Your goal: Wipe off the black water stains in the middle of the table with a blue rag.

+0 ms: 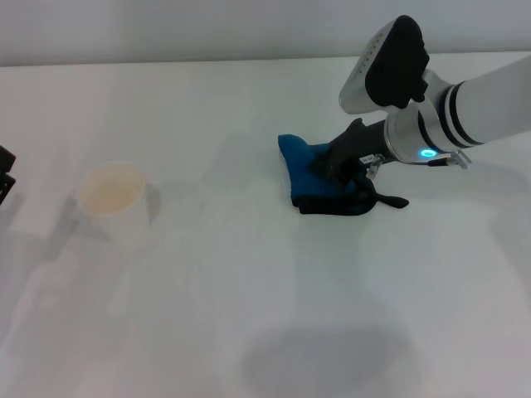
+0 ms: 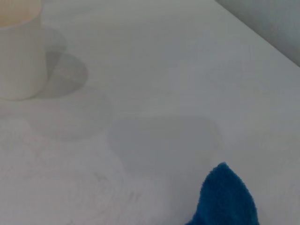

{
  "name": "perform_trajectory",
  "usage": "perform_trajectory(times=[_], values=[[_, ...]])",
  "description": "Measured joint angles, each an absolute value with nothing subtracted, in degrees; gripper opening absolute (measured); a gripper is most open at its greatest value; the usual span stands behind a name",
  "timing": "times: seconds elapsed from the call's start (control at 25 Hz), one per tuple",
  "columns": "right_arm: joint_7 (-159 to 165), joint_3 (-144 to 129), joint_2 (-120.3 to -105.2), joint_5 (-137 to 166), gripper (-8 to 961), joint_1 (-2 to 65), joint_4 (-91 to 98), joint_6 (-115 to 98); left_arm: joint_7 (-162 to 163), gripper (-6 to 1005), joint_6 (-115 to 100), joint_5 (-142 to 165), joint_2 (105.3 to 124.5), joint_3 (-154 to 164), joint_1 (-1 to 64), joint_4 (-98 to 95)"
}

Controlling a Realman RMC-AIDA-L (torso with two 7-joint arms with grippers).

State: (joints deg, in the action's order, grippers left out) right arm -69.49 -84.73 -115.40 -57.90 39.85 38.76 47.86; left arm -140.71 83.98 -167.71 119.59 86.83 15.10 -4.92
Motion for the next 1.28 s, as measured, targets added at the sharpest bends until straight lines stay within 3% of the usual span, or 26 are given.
perform_trajectory(times=[0.12, 0.52, 0.76, 0.88, 1.08, 1.28], values=[[-69.39, -84.34, -115.38, -58.1, 70, 39.05, 39.98, 47.92, -140.71, 882, 84.47, -167.69, 119.63, 86.83, 15.03, -4.92], [-69.72, -78.16, -115.45, -63.39, 244, 29.33, 53.65, 47.59, -140.71, 883, 84.93, -167.69, 119.61, 86.83, 14.93, -4.92], [-82.35, -60.06, -115.01, -92.47, 479, 26.04, 47.0, 58.48, -140.71, 883, 85.03, -167.7, 119.62, 86.83, 14.94, -4.92], [-87.05, -52.9, -114.94, -99.85, 720, 26.16, 41.62, 65.93, -140.71, 883, 85.04, -167.7, 119.62, 86.83, 15.03, -4.92], [-96.88, -34.72, -115.04, -111.81, 877, 25.34, 27.13, 78.43, -140.71, 883, 84.99, -167.7, 119.61, 86.83, 15.49, -4.92], [-114.88, -22.98, -115.35, -116.84, 877, 21.77, 17.3, 79.98, -140.71, 883, 84.52, -167.69, 119.56, 86.83, 15.6, -4.92]])
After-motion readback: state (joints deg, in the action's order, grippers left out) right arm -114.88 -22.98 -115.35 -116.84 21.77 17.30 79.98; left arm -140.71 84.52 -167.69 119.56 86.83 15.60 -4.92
